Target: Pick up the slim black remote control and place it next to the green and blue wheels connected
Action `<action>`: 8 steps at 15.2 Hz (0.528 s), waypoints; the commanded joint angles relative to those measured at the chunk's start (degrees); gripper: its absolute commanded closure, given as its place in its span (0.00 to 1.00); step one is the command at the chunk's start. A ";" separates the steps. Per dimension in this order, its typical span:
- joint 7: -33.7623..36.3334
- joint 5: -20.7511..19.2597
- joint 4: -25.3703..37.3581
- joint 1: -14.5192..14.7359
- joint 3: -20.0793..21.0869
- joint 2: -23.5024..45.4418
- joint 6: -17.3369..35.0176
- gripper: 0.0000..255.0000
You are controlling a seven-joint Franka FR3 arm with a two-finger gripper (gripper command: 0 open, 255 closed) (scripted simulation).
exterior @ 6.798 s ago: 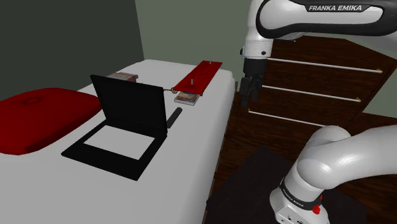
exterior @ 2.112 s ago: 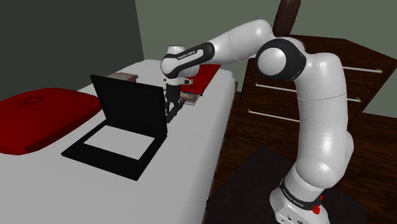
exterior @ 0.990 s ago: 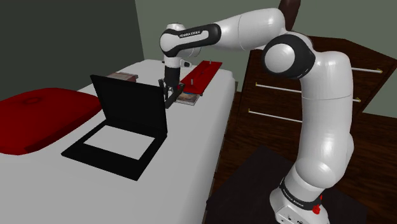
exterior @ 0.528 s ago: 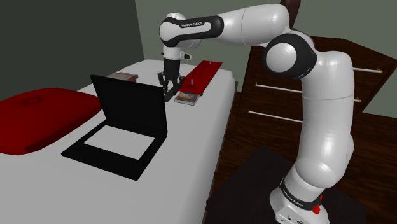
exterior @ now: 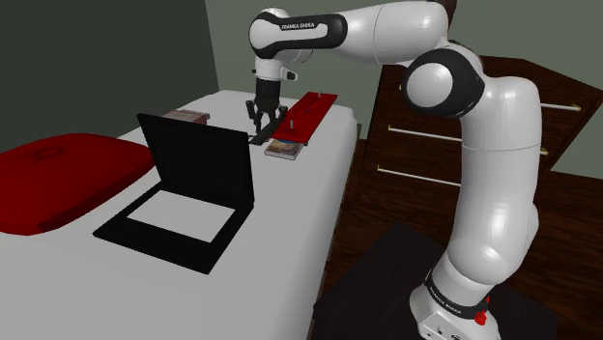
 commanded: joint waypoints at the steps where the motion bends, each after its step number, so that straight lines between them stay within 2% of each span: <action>1: -2.38 0.27 -1.29 -1.72 -0.69 -1.09 -0.27 1.00; 8: -10.74 0.64 -2.80 -7.60 -3.46 -2.48 -1.80 1.00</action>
